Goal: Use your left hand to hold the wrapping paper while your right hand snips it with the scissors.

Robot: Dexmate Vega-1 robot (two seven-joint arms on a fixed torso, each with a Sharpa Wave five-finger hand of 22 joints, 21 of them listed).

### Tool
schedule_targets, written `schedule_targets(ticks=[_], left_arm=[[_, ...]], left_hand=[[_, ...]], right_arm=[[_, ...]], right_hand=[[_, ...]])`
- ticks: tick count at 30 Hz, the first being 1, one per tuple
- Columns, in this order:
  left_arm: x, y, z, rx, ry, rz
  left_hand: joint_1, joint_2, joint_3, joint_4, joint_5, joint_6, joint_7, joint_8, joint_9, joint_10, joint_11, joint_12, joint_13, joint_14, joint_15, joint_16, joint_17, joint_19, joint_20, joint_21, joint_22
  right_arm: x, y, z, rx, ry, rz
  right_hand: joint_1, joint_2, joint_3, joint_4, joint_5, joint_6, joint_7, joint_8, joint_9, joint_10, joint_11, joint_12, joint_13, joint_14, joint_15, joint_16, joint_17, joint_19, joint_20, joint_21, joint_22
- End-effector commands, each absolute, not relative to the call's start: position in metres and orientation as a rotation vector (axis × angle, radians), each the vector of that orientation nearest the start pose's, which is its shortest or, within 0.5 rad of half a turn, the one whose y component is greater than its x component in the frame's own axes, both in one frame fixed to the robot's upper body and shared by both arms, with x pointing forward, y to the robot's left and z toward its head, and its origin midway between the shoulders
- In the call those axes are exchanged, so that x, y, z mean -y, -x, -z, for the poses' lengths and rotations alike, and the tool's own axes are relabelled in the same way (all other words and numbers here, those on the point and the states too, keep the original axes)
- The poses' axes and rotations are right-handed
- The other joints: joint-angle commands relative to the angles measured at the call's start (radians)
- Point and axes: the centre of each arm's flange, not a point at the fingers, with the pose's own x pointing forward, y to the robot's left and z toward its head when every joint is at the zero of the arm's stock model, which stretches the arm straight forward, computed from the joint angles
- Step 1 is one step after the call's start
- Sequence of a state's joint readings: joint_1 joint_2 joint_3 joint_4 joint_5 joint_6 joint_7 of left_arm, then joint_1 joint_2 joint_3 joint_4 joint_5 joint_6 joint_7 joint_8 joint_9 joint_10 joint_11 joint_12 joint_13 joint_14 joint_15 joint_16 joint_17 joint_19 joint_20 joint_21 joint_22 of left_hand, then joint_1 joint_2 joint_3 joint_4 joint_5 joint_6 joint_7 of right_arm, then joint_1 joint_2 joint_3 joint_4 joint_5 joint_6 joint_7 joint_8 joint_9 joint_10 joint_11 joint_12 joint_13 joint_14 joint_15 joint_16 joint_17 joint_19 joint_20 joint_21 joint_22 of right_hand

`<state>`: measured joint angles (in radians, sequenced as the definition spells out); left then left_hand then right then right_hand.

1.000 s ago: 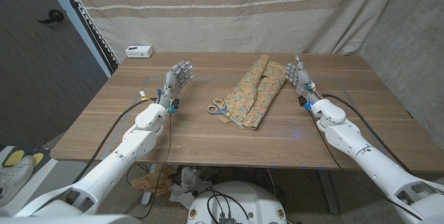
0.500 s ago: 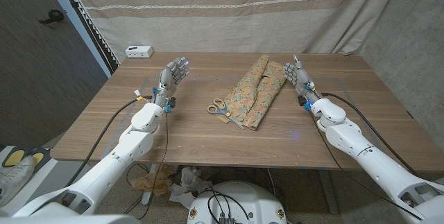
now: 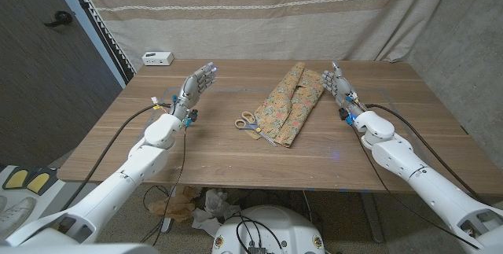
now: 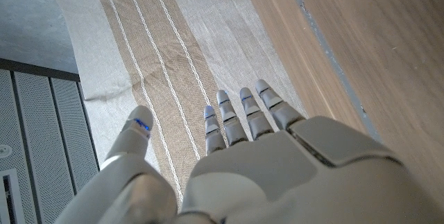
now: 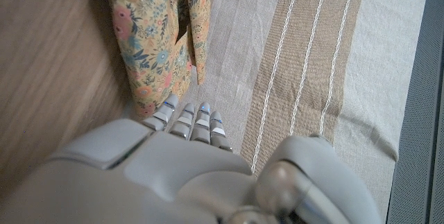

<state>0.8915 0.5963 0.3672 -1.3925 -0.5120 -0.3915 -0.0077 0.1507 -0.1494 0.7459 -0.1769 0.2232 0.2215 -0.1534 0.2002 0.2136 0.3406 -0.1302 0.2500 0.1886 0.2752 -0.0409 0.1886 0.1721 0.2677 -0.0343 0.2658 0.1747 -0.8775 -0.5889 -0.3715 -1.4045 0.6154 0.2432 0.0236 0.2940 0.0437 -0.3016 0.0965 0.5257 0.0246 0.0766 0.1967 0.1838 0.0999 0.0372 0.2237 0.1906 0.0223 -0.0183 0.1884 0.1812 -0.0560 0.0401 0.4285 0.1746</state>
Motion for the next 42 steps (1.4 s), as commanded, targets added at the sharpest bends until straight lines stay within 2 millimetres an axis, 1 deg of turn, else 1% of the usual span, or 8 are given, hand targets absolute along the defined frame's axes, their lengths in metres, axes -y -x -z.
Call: schedule_targets(ticks=[1,5,9,11,12,20,33,42], left_arm=[[-0.289,-0.607,0.000,0.761,-0.260,0.207],[-0.286,-0.606,-0.003,0.760,-0.313,0.210],[-0.284,-0.600,-0.022,0.766,-0.435,0.201],[-0.285,-0.601,-0.028,0.773,-0.461,0.207],[-0.285,-0.602,-0.029,0.776,-0.459,0.208],[-0.281,-0.602,-0.038,0.763,-0.559,0.203],[-0.278,-0.600,-0.049,0.761,-0.676,0.211],[-0.277,-0.582,-0.059,0.749,-0.789,0.196]], left_hand=[[0.024,-0.003,0.004,-0.005,0.007,0.022,-0.001,0.011,-0.001,0.017,-0.007,0.000,0.006,0.000,-0.099,-0.001,0.003,0.002,-0.018,-0.006,0.002],[0.038,-0.008,0.005,-0.006,0.010,0.040,-0.001,0.018,-0.003,0.028,-0.011,0.001,0.007,0.001,-0.106,0.000,0.003,0.004,-0.020,-0.011,0.002],[0.063,-0.010,0.010,-0.008,0.015,0.014,-0.003,0.007,-0.006,0.039,-0.016,0.000,0.008,0.002,-0.110,0.000,0.003,0.007,-0.022,-0.017,0.001],[0.079,-0.013,0.012,-0.008,0.018,0.041,0.003,0.019,-0.006,0.041,-0.016,-0.002,0.009,0.002,-0.111,0.000,0.003,0.009,-0.022,-0.021,0.001],[0.090,-0.015,0.013,-0.006,0.021,0.071,-0.008,0.031,-0.005,0.044,-0.018,-0.003,0.010,0.002,-0.112,0.000,0.003,0.010,-0.022,-0.026,0.001],[0.111,-0.020,0.013,-0.005,0.024,0.096,0.010,0.041,-0.004,0.063,-0.037,-0.001,0.011,0.002,-0.119,0.000,0.003,0.006,-0.026,-0.035,0.002],[0.149,-0.025,0.013,-0.007,0.031,0.124,-0.018,0.050,-0.002,0.097,-0.058,0.003,0.012,0.008,-0.129,0.002,0.004,-0.001,-0.020,-0.050,0.001],[0.165,-0.030,0.011,-0.008,0.034,0.103,-0.017,0.039,-0.004,0.095,-0.054,-0.002,0.013,0.004,-0.127,0.000,0.004,-0.002,-0.017,-0.055,0.001]], right_arm=[[0.302,-0.635,0.024,0.600,0.079,-0.263],[0.302,-0.635,0.027,0.590,0.054,-0.266],[0.303,-0.632,0.025,0.574,0.063,-0.263],[0.305,-0.631,0.025,0.573,0.079,-0.275],[0.305,-0.631,0.025,0.576,0.073,-0.273],[0.299,-0.629,0.033,0.598,0.052,-0.284],[0.304,-0.633,0.028,0.605,0.074,-0.249],[0.305,-0.634,0.024,0.612,0.076,-0.234]], right_hand=[[0.009,0.000,0.000,-0.007,0.010,-0.007,0.004,-0.004,0.004,-0.004,0.002,-0.001,0.002,-0.013,-0.006,-0.004,0.003,-0.010,-0.004,-0.009,0.002],[0.011,0.001,0.001,-0.009,0.011,-0.014,0.005,-0.006,0.004,-0.014,0.002,-0.005,0.002,-0.024,-0.002,-0.007,0.003,-0.015,-0.005,-0.015,0.002],[0.012,0.002,0.001,-0.010,0.011,-0.011,0.004,-0.004,0.004,-0.025,-0.003,-0.009,0.002,-0.035,-0.002,-0.009,0.003,-0.019,-0.009,-0.022,0.002],[0.010,0.001,-0.001,-0.011,0.011,-0.001,0.020,0.000,0.004,-0.017,0.024,-0.006,0.001,-0.035,0.005,-0.006,0.003,-0.016,-0.011,-0.028,0.002],[0.010,0.001,-0.001,-0.011,0.011,0.001,0.023,0.000,0.003,-0.018,0.024,-0.006,0.001,-0.036,0.007,-0.006,0.002,-0.018,-0.017,-0.031,0.002],[0.009,0.001,-0.001,-0.012,0.012,0.010,0.005,0.002,0.003,-0.030,0.012,-0.011,0.000,-0.047,0.003,-0.007,0.002,-0.026,-0.030,-0.043,0.002],[0.011,0.005,0.000,-0.013,0.014,0.015,-0.010,0.002,0.002,-0.040,0.001,-0.013,-0.001,-0.055,-0.002,-0.007,0.002,-0.029,-0.028,-0.053,0.002],[0.013,0.008,0.002,-0.015,0.015,0.007,-0.011,-0.002,0.002,-0.049,0.002,-0.016,-0.001,-0.068,-0.002,-0.009,0.002,-0.033,-0.028,-0.062,0.002]])
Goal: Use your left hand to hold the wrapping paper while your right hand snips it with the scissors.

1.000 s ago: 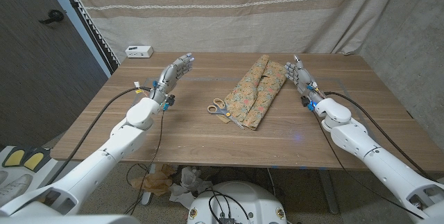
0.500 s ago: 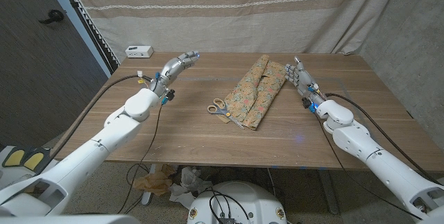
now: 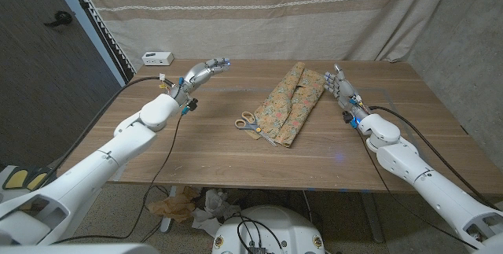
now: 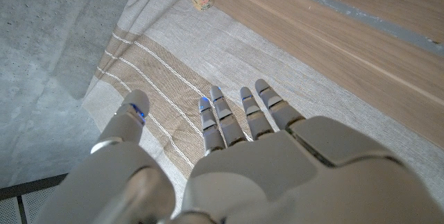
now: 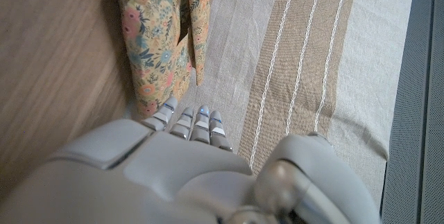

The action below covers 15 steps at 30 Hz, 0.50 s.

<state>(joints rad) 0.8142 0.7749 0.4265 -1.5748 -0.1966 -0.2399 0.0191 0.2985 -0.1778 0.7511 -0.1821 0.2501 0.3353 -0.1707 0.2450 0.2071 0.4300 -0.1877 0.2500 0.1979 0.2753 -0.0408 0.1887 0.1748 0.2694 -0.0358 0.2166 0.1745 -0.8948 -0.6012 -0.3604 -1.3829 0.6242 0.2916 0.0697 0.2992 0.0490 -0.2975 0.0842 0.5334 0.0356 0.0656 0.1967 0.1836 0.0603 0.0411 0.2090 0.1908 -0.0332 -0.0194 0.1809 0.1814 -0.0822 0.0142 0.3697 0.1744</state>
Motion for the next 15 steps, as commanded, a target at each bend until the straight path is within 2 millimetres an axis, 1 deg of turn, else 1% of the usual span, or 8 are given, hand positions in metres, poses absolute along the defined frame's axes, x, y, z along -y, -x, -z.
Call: schedule_targets(ticks=[1,5,7,8,15], left_arm=[[-0.277,-0.581,-0.060,0.748,-0.801,0.191],[-0.277,-0.576,-0.062,0.741,-0.849,0.180],[-0.277,-0.574,-0.063,0.734,-0.871,0.179],[-0.277,-0.574,-0.064,0.734,-0.882,0.176],[-0.273,-0.570,-0.067,0.716,-0.972,0.165]], left_hand=[[0.018,-0.002,0.006,-0.003,0.008,-0.011,0.000,-0.006,0.003,0.005,0.005,-0.003,0.004,0.003,-0.127,0.000,0.002,-0.005,-0.014,-0.007,0.001],[0.023,-0.003,0.005,-0.003,0.009,-0.006,0.002,-0.005,0.003,0.007,0.003,-0.003,0.004,0.004,-0.127,0.001,0.002,-0.006,-0.013,-0.008,0.001],[0.027,-0.004,0.005,-0.003,0.010,-0.003,0.001,-0.004,0.002,0.010,-0.004,-0.003,0.004,0.004,-0.127,0.001,0.002,-0.006,-0.013,-0.009,0.001],[0.030,-0.004,0.005,-0.004,0.011,0.000,-0.001,-0.003,0.002,0.011,-0.004,-0.003,0.005,0.005,-0.128,0.001,0.002,-0.006,-0.013,-0.010,0.001],[0.041,-0.006,0.003,-0.004,0.014,0.008,-0.006,-0.001,0.002,0.015,-0.005,-0.003,0.006,0.004,-0.127,0.001,0.003,-0.009,-0.011,-0.013,0.001]], right_arm=[[0.305,-0.634,0.024,0.614,0.079,-0.234],[0.304,-0.634,0.023,0.610,0.080,-0.229],[0.304,-0.633,0.022,0.611,0.085,-0.228],[0.304,-0.633,0.022,0.613,0.085,-0.227],[0.306,-0.630,0.021,0.613,0.077,-0.218]], right_hand=[[0.007,0.003,-0.002,-0.002,0.007,-0.005,-0.001,-0.002,0.002,-0.011,-0.001,-0.002,-0.001,-0.013,-0.001,-0.002,0.001,-0.007,-0.002,-0.003,0.002],[0.008,0.004,-0.002,-0.003,0.007,-0.007,-0.002,-0.003,0.002,-0.014,-0.001,-0.003,-0.001,-0.015,-0.002,-0.002,0.001,-0.007,-0.003,-0.005,0.002],[0.008,0.004,-0.002,-0.003,0.007,-0.011,-0.002,-0.004,0.002,-0.016,-0.001,-0.003,-0.001,-0.017,-0.001,-0.002,0.001,-0.010,-0.002,-0.008,0.002],[0.008,0.005,-0.002,-0.003,0.007,-0.016,-0.001,-0.006,0.002,-0.028,-0.002,-0.007,-0.001,-0.023,0.001,-0.003,0.001,-0.011,-0.001,-0.011,0.002],[0.007,0.006,-0.002,-0.004,0.007,-0.020,-0.002,-0.007,0.002,-0.032,-0.004,-0.007,-0.001,-0.025,-0.001,-0.001,0.001,-0.011,-0.001,-0.014,0.003]])
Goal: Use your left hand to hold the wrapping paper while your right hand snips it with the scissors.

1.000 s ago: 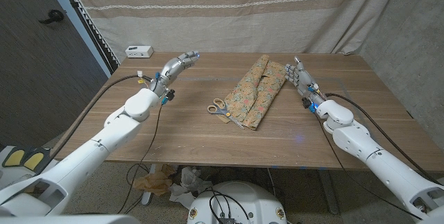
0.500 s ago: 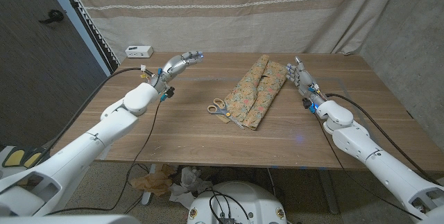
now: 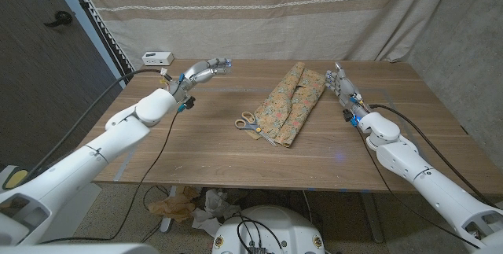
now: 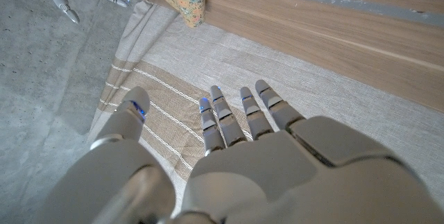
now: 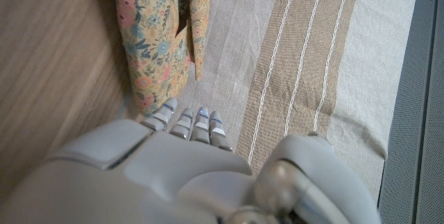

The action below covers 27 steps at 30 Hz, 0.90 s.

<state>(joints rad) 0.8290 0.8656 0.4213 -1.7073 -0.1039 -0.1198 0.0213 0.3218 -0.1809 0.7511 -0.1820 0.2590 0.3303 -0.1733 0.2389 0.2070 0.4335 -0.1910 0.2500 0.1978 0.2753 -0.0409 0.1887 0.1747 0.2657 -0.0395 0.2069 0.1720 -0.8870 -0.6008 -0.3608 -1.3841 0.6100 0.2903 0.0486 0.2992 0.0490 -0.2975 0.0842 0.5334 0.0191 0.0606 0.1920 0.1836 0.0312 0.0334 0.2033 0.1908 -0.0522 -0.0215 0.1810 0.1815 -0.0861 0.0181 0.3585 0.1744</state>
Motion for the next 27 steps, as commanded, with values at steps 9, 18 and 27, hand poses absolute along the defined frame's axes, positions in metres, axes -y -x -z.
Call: schedule_targets(ticks=[9,18,27], left_arm=[[-0.262,-0.570,-0.074,0.718,-1.049,0.187],[-0.257,-0.568,-0.077,0.700,-1.167,0.204],[-0.253,-0.566,-0.078,0.695,-1.243,0.197]], left_hand=[[0.034,-0.002,0.003,-0.005,0.010,0.020,-0.009,0.008,0.003,0.026,-0.014,0.001,0.009,0.003,-0.131,0.001,0.003,-0.007,-0.006,-0.006,0.003],[0.062,-0.003,0.004,-0.006,0.016,0.046,-0.019,0.017,0.004,0.025,-0.021,-0.002,0.014,-0.004,-0.134,-0.001,0.004,-0.013,-0.006,-0.011,0.003],[0.077,-0.005,0.002,-0.006,0.019,0.046,-0.023,0.016,0.004,0.045,-0.020,0.005,0.017,-0.006,-0.134,0.000,0.004,-0.014,-0.005,-0.012,0.003]], right_arm=[[0.313,-0.625,0.018,0.624,0.078,-0.200],[0.311,-0.624,0.018,0.620,0.077,-0.200],[0.311,-0.623,0.018,0.625,0.080,-0.193]], right_hand=[[0.007,0.006,-0.002,-0.004,0.007,-0.003,0.001,-0.001,0.002,-0.002,0.004,0.000,-0.001,-0.006,-0.001,0.000,0.001,-0.007,-0.006,-0.006,0.003],[0.007,0.007,-0.002,-0.004,0.007,-0.002,0.001,-0.001,0.003,-0.001,0.002,0.002,-0.001,-0.004,0.000,0.002,0.001,-0.006,-0.005,-0.010,0.003],[0.006,0.007,-0.003,-0.004,0.007,-0.002,0.001,0.000,0.003,-0.001,0.001,0.002,-0.001,-0.003,0.000,0.003,0.001,-0.006,-0.004,-0.012,0.003]])
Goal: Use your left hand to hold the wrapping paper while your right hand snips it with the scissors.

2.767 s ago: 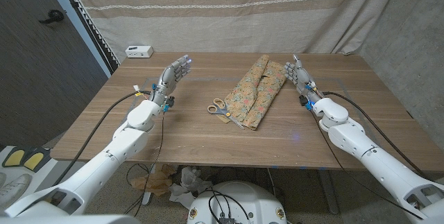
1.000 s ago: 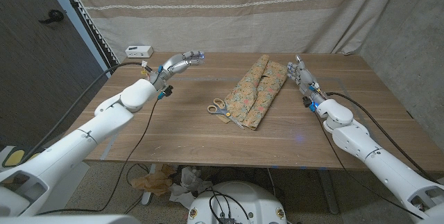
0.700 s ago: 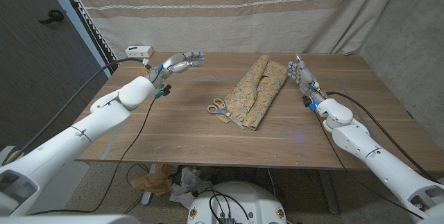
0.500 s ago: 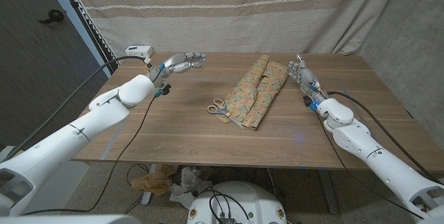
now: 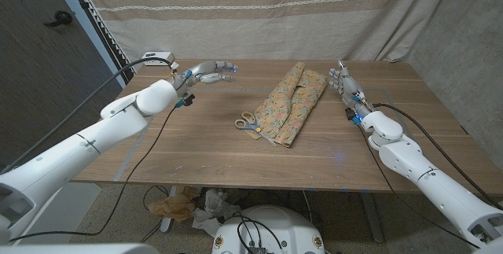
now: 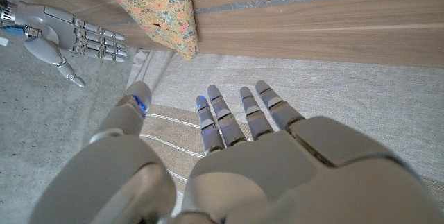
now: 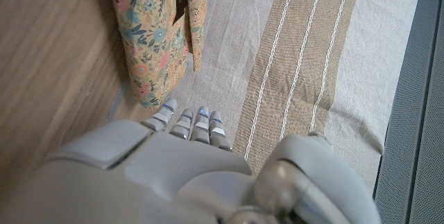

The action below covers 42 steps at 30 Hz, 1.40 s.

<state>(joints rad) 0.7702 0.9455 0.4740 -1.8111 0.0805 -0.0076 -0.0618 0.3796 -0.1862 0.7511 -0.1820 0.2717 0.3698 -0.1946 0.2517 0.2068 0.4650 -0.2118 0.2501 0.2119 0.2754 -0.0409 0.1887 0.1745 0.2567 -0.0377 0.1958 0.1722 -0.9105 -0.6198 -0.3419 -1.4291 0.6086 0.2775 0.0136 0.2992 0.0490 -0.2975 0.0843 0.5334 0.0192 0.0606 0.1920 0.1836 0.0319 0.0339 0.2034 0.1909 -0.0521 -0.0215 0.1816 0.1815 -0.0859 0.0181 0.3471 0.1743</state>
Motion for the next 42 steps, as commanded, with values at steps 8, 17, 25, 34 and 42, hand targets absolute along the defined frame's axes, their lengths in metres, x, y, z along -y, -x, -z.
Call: schedule_targets(ticks=[8,17,25,34,42], left_arm=[[-0.246,-0.566,-0.082,0.688,-1.325,0.207],[-0.235,-0.559,-0.083,0.710,-1.441,0.159],[-0.226,-0.553,-0.083,0.732,-1.527,0.126],[-0.215,-0.548,-0.081,0.754,-1.620,0.087],[-0.206,-0.545,-0.083,0.776,-1.714,0.067]], left_hand=[[0.031,-0.001,-0.001,-0.006,0.009,0.023,-0.006,0.008,0.004,0.019,-0.001,0.006,0.005,-0.010,-0.137,-0.001,0.004,-0.007,-0.007,-0.002,0.003],[0.049,-0.002,-0.005,-0.005,0.014,0.050,-0.014,0.017,0.004,0.032,-0.001,0.009,0.008,-0.016,-0.147,-0.002,0.005,-0.007,-0.012,-0.003,0.003],[0.065,-0.003,-0.010,-0.005,0.017,0.054,-0.022,0.015,0.004,0.057,-0.001,0.017,0.012,-0.012,-0.158,0.001,0.005,-0.007,-0.013,-0.003,0.003],[0.084,-0.005,-0.021,-0.003,0.024,0.049,-0.024,0.009,0.003,0.103,-0.002,0.032,0.018,-0.001,-0.162,0.006,0.006,-0.007,-0.017,-0.003,0.003],[0.088,-0.005,-0.025,-0.003,0.026,0.049,-0.025,0.008,0.003,0.107,-0.002,0.032,0.020,-0.006,-0.165,0.004,0.006,-0.011,-0.019,-0.005,0.003]], right_arm=[[0.312,-0.622,0.018,0.627,0.077,-0.183],[0.314,-0.621,0.019,0.628,0.073,-0.179],[0.316,-0.621,0.021,0.625,0.073,-0.176],[0.317,-0.622,0.023,0.625,0.066,-0.175],[0.318,-0.621,0.025,0.625,0.060,-0.171]], right_hand=[[0.006,0.008,-0.003,-0.005,0.007,-0.001,0.001,0.001,0.003,-0.001,0.002,0.004,-0.001,-0.003,0.000,0.003,0.001,-0.005,-0.004,-0.004,0.003],[0.006,0.008,-0.003,-0.005,0.006,-0.002,0.000,0.000,0.003,0.000,-0.001,0.005,-0.001,-0.003,0.000,0.003,0.001,-0.004,-0.003,-0.008,0.003],[0.006,0.009,-0.003,-0.006,0.006,-0.003,-0.001,0.000,0.003,-0.001,-0.002,0.005,-0.001,-0.003,-0.001,0.004,0.001,-0.003,-0.003,-0.010,0.003],[0.007,0.009,-0.003,-0.006,0.006,-0.004,-0.001,0.000,0.003,-0.001,-0.002,0.006,-0.001,-0.002,-0.002,0.004,0.001,0.003,-0.004,-0.011,0.003],[0.007,0.009,-0.003,-0.007,0.006,-0.005,-0.001,0.000,0.003,-0.001,-0.002,0.006,-0.001,-0.003,-0.002,0.004,0.001,0.004,-0.004,-0.014,0.003]])
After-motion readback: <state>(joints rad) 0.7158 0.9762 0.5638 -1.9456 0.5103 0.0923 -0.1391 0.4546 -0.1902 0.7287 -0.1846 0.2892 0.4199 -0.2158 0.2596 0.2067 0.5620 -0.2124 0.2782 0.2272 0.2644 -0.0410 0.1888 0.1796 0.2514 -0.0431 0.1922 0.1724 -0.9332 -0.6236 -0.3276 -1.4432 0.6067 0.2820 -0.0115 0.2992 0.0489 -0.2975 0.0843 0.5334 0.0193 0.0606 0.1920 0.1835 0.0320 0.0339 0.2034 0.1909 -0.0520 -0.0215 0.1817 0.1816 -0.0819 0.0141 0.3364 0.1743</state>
